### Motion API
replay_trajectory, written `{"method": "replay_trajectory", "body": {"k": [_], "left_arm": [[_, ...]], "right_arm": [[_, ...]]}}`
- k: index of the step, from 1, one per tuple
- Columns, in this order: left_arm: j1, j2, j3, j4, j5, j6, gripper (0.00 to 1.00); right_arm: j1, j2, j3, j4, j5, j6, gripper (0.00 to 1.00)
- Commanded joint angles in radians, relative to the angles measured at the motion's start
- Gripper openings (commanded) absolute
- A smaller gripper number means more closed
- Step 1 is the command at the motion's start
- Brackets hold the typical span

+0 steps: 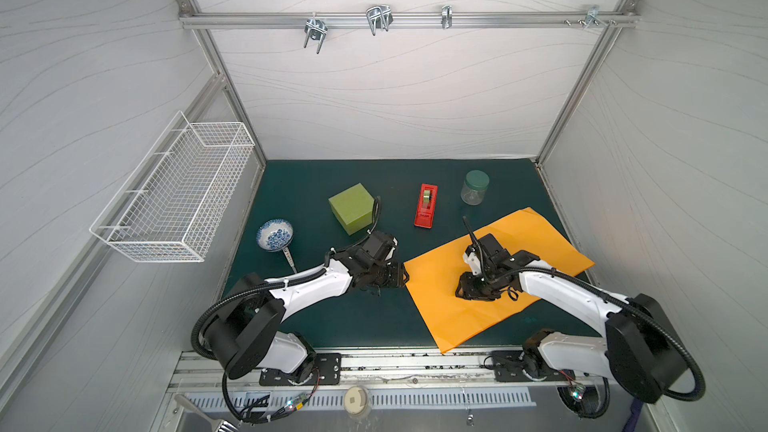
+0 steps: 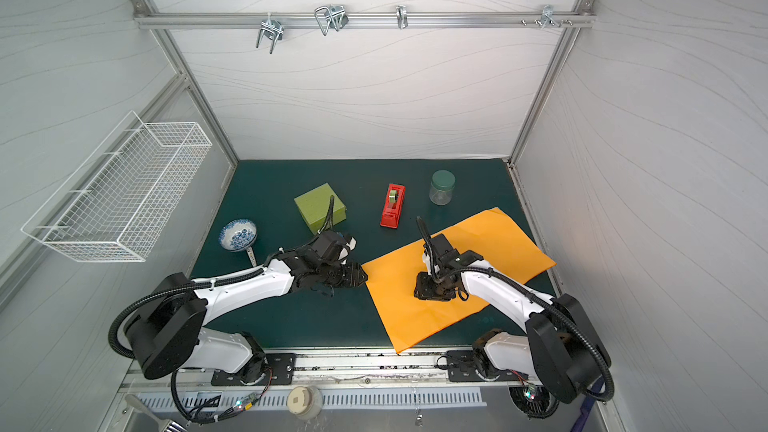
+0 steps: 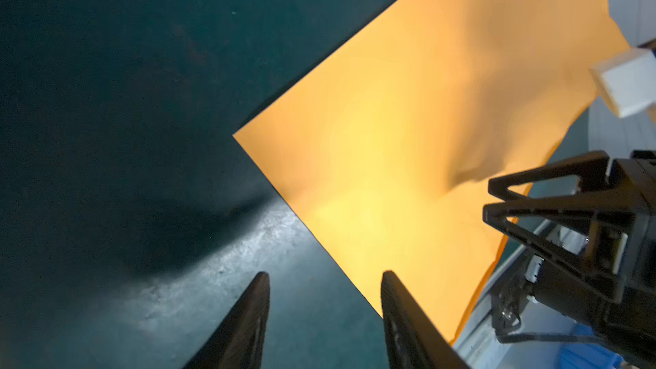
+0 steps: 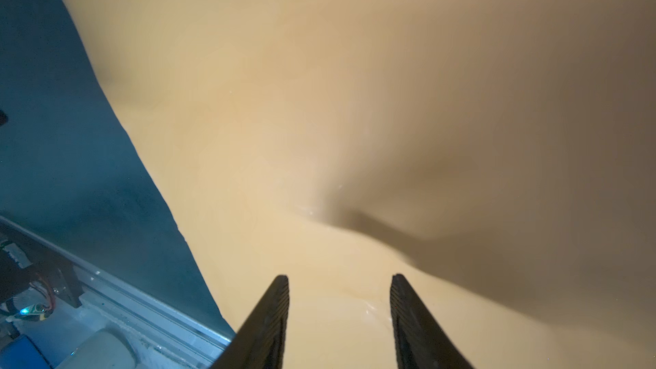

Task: Wrap the gift box in paper

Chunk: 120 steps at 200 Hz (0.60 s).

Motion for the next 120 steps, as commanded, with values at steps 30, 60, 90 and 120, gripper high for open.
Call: {"method": "replay_trajectory", "body": {"k": [30,60,90,120], "left_arm": [[0.0,0.077,0.02,0.082,-0.018,-0.042,0.58],[-0.004,0.127,0.022,0.126,0.017,-0.061,0.58],[-0.026,0.156,0.027,0.167,0.014,-0.083,0.56],[-0.054,0.212,0.053,0.198,-0.007,-0.083,0.52]], "right_arm": [[0.04,0.045,-0.049,0.197,-0.076,0.111,0.42],[0.042,0.051,-0.062,0.276,-0.088,0.137,0.38],[0.042,0.069,-0.062,0.334,-0.1,0.142,0.36],[0.042,0.07,-0.036,0.327,-0.111,0.111,0.35]]}}
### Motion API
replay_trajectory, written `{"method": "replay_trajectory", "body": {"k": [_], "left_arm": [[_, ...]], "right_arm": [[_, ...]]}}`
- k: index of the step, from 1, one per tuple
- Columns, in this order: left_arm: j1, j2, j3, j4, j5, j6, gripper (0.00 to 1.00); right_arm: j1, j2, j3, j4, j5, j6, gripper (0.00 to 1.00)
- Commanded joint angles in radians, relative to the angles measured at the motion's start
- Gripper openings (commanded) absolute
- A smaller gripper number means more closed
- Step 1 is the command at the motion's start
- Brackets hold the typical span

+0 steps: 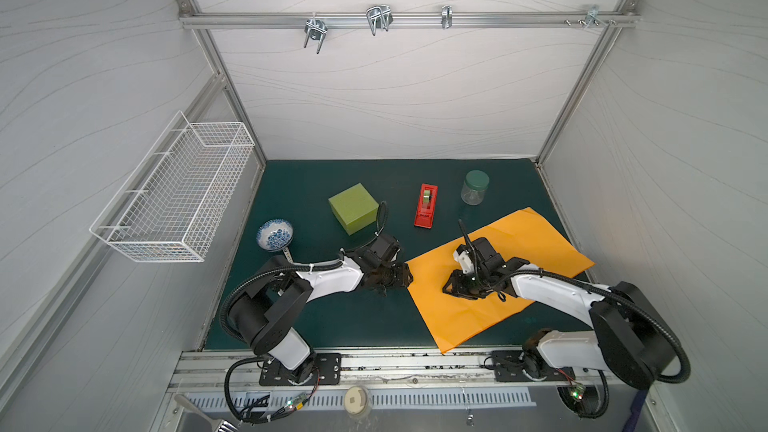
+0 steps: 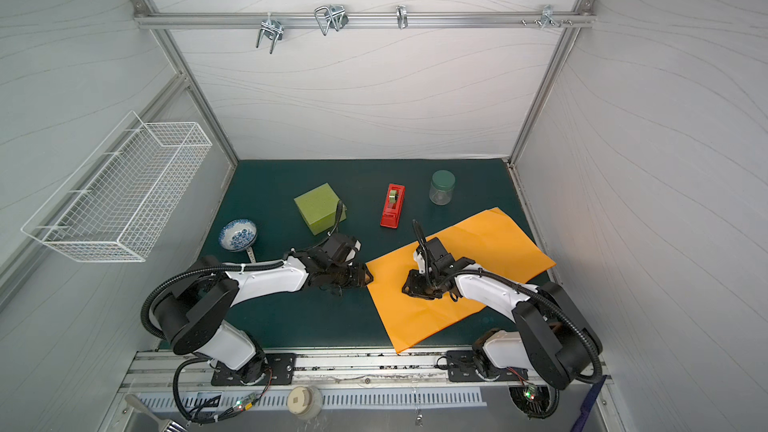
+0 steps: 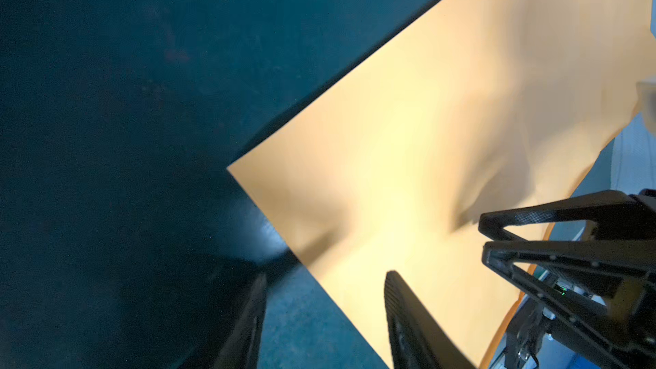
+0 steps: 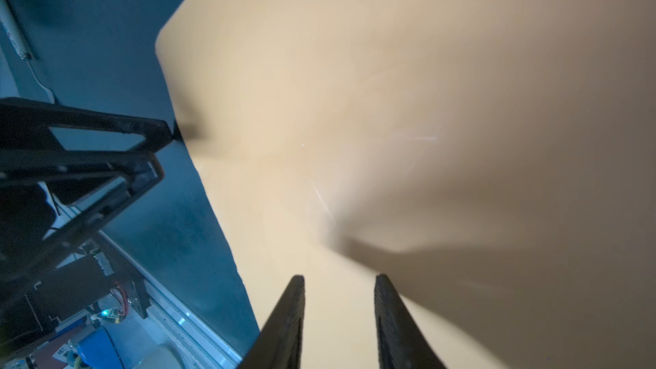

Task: Wrap the gift box in paper

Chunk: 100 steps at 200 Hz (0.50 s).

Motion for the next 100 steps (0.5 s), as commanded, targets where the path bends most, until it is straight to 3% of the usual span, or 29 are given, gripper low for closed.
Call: {"method": "replay_trajectory", "body": {"k": [1,62,100], "left_arm": [[-0.028,0.06,0.043,0.053,-0.016,-0.018,0.52],[-0.05,0.125,0.068,0.088,-0.114,-0.006,0.36],[-0.05,0.152,0.097,0.039,-0.209,0.052,0.34]], "right_arm": [[0.006,0.004,0.023,0.019,-0.022,-0.01,0.35],[-0.087,-0.072,0.046,-0.104,-0.013,-0.085,0.36],[-0.119,-0.151,0.05,-0.278,0.073,-0.095,0.42]]}}
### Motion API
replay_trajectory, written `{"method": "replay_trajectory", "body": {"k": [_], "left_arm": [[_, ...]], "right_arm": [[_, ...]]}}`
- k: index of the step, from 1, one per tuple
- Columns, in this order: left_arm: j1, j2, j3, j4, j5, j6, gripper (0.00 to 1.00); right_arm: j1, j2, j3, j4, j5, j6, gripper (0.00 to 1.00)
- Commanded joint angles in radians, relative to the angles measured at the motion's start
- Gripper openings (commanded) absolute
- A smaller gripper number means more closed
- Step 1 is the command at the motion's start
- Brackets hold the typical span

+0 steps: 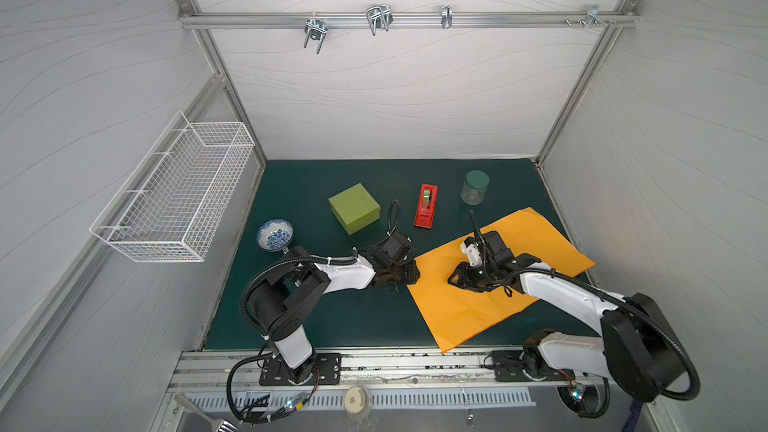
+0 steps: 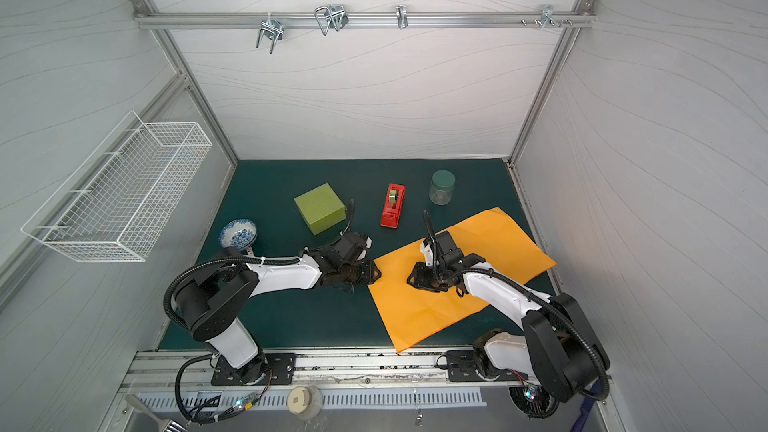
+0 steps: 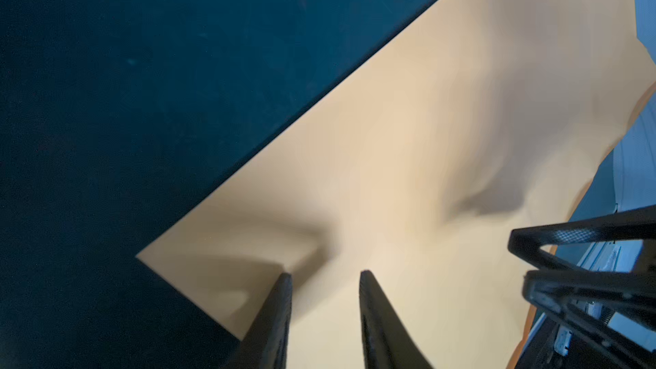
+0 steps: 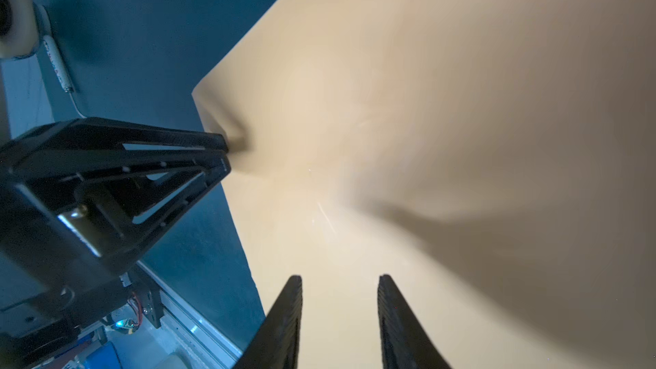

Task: Wrap the gift box in paper

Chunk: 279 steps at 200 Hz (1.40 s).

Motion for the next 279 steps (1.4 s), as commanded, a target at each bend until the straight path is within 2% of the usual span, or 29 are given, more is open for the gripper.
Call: {"method": "replay_trajectory", "body": {"k": [1,37,54,81,92,99,114,143,180,193,213,223,233,247,279], "left_arm": [[-0.003,0.047,0.03,-0.053,-0.117,0.045,0.34],[0.01,0.093,0.095,-0.105,-0.232,0.125,0.33],[0.032,0.122,0.13,-0.104,-0.243,0.145,0.33],[0.08,0.166,0.2,-0.12,-0.248,0.183,0.32],[0.101,0.174,0.221,-0.122,-0.253,0.198,0.32],[0.114,0.178,0.235,-0.128,-0.254,0.209,0.32],[0.139,0.182,0.254,-0.151,-0.261,0.223,0.33],[0.2,0.115,0.199,-0.155,-0.291,0.239,0.34],[0.273,-0.008,0.126,-0.201,-0.366,0.243,0.38],[0.28,-0.075,0.094,-0.198,-0.338,0.244,0.42],[0.232,-0.16,0.02,-0.116,-0.156,0.168,0.49],[0.174,-0.174,-0.006,-0.057,-0.091,0.129,0.51],[0.11,-0.168,-0.006,-0.034,-0.073,0.087,0.53],[0.053,-0.13,-0.003,0.018,-0.042,0.037,0.53],[0.028,-0.057,0.008,0.06,-0.007,0.001,0.51]], "right_arm": [[-0.008,-0.053,0.021,-0.168,0.057,-0.019,0.42],[0.047,-0.115,0.038,-0.365,0.153,0.053,0.58],[0.101,-0.121,0.059,-0.455,0.214,0.097,0.65],[0.17,-0.114,0.061,-0.516,0.216,0.179,0.74],[0.177,-0.121,0.054,-0.525,0.229,0.179,0.77],[0.176,-0.123,0.055,-0.518,0.231,0.173,0.83],[0.177,-0.104,0.064,-0.498,0.227,0.158,0.85],[0.187,-0.043,0.072,-0.338,0.121,0.125,0.82],[0.196,0.01,0.132,-0.218,0.089,0.066,0.78],[0.19,0.033,0.159,-0.204,0.123,0.036,0.77],[0.139,0.07,0.189,-0.203,0.218,-0.018,0.76],[0.058,0.103,0.185,-0.191,0.215,-0.023,0.73],[-0.008,0.132,0.169,-0.17,0.194,-0.027,0.71],[-0.043,0.165,0.147,-0.14,0.201,-0.041,0.7],[-0.044,0.218,0.097,-0.066,0.129,-0.029,0.64]]}}
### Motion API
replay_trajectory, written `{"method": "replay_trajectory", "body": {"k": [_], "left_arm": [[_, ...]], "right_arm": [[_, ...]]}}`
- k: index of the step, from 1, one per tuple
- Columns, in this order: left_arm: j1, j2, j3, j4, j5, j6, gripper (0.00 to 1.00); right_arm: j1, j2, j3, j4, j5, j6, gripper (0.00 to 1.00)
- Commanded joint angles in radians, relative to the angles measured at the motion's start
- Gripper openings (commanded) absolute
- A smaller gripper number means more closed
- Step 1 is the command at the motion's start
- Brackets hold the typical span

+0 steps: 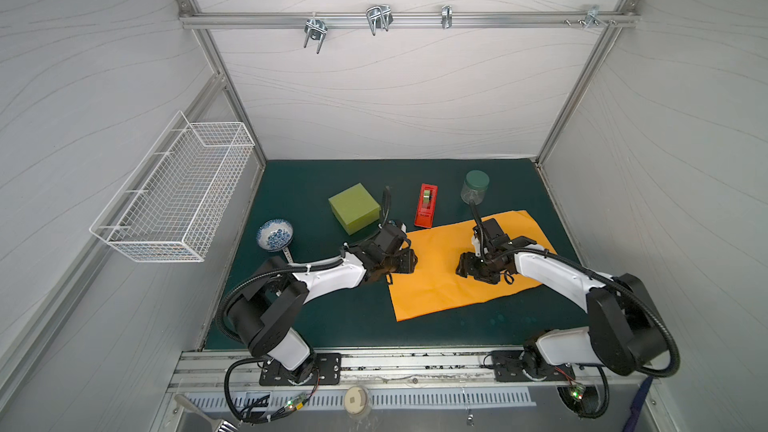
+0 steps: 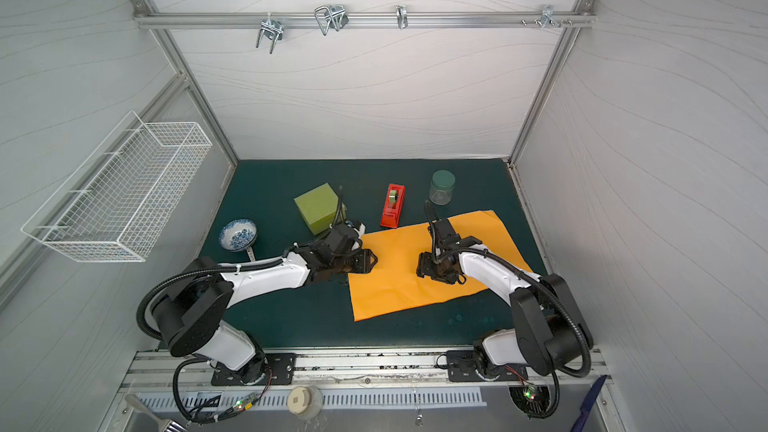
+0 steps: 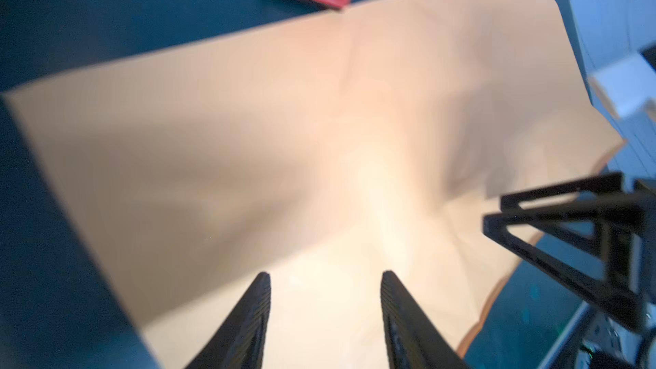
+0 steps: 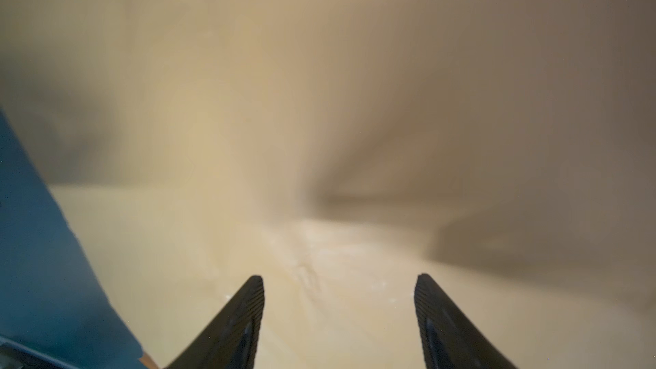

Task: Wrap the gift box in paper

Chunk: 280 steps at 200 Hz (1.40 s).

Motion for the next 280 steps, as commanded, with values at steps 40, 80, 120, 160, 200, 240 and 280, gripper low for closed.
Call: {"method": "replay_trajectory", "body": {"k": [40,80,120,160,200,240,280], "left_arm": [[0.048,-0.007,-0.062,0.006,-0.028,-0.034,0.5],[0.136,-0.154,-0.236,-0.019,-0.062,-0.028,0.5],[0.196,-0.398,-0.362,-0.15,-0.163,-0.051,0.5],[0.192,-0.569,-0.385,-0.167,-0.09,-0.037,0.51],[0.115,-0.353,-0.253,-0.084,-0.018,-0.003,0.47],[0.117,-0.266,-0.283,-0.064,-0.073,-0.044,0.42],[0.137,-0.402,-0.408,-0.098,-0.153,-0.08,0.4]], "right_arm": [[0.127,0.06,-0.112,0.166,-0.165,0.09,0.54],[0.335,0.1,-0.102,0.324,-0.258,0.215,0.47],[0.428,0.092,0.017,0.287,-0.278,0.128,0.46],[0.284,-0.003,0.019,0.081,-0.153,-0.009,0.53],[0.015,-0.045,-0.064,0.119,-0.087,0.015,0.59],[0.019,0.133,-0.007,0.218,-0.14,-0.012,0.54],[0.103,0.293,0.113,0.263,-0.167,-0.048,0.49]]}}
